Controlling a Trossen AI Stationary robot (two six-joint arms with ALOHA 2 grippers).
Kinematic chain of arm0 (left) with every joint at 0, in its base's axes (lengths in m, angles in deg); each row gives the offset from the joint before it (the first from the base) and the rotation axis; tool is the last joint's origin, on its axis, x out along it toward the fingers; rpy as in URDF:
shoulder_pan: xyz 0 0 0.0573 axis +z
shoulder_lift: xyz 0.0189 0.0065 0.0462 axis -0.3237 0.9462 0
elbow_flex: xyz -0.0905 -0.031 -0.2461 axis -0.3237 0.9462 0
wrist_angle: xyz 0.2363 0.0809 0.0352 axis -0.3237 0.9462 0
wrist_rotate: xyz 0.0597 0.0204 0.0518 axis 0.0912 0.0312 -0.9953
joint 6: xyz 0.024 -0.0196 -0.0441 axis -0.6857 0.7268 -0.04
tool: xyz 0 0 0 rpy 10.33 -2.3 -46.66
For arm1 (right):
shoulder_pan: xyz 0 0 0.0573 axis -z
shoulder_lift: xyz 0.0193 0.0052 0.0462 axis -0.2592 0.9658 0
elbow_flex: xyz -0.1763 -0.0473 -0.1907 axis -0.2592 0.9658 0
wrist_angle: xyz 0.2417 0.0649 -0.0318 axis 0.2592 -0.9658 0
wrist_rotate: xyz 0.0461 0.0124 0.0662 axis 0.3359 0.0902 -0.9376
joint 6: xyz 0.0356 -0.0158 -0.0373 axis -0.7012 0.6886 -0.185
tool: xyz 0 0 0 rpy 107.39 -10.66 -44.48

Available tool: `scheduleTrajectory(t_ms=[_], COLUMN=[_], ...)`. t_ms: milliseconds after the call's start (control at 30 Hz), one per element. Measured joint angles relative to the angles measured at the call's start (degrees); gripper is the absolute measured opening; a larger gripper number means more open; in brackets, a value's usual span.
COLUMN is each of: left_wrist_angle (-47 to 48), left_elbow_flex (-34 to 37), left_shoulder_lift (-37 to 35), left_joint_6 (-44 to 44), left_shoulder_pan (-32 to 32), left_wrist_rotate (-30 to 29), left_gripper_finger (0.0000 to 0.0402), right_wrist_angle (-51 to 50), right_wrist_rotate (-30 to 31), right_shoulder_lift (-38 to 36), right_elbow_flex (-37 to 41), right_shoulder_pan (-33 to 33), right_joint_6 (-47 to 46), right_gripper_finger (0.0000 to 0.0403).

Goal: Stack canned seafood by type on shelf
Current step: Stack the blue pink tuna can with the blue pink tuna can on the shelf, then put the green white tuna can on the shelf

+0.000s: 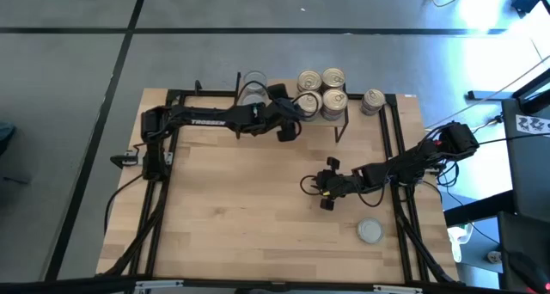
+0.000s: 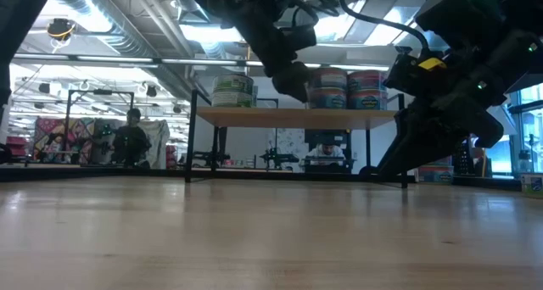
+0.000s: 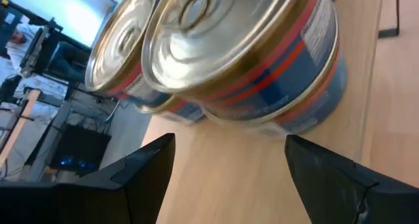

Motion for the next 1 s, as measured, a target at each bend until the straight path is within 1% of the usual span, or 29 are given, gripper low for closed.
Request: scheduleTrajectory(t_ms=[167, 267, 400, 500, 633, 733, 900, 933, 1000], left_wrist_angle=[2.6, 6.1, 12.8, 18.9, 21.2, 18.5, 8.7, 6.9, 3.4], left_elbow_flex=[0.0, 0.0, 0.0, 0.0, 3.1, 7.2, 14.9, 16.3, 19.2], left_shoulder_lift=[-2.5, -5.5, -8.5, -9.2, -9.4, -9.4, -9.3, -9.3, -9.3], left_joint_6=[1.8, 4.9, 11.4, 18.0, 24.8, 27.2, 29.9, 30.5, 31.5], left_shoulder_pan=[-3.2, -6.5, -10.9, -13.9, -18.0, -21.1, -25.0, -25.6, -26.2], left_wrist_rotate=[-2.1, -2.1, -2.1, -2.2, -2.2, -2.1, -1.5, 0.1, 5.5], left_gripper_finger=[0.0288, 0.0288, 0.0288, 0.0288, 0.0288, 0.0288, 0.0288, 0.0288, 0.0288], right_wrist_angle=[-0.9, -4.5, -12.4, -17.9, -24.5, -29.3, -37.1, -38.4, -41.9], right_wrist_rotate=[0.0, -0.7, -1.7, -2.7, -5.9, -8.5, -10.5, -10.6, -11.0], right_shoulder_lift=[-0.2, -2.1, -6.4, -10.3, -15.6, -19.2, -23.5, -24.1, -25.0], right_elbow_flex=[-0.3, -1.5, -2.8, -3.5, -3.6, -3.7, -3.7, -3.7, -3.7], right_shoulder_pan=[0.0, 0.0, 0.0, 0.0, 0.0, 0.0, 0.0, 0.0, 0.0], right_joint_6=[0.0, 0.0, -0.1, -1.3, -3.5, -6.0, -10.1, -10.8, -11.9], right_gripper_finger=[0.0106, 0.0106, 0.0106, 0.0106, 0.0106, 0.0106, 0.0106, 0.0106, 0.0106])
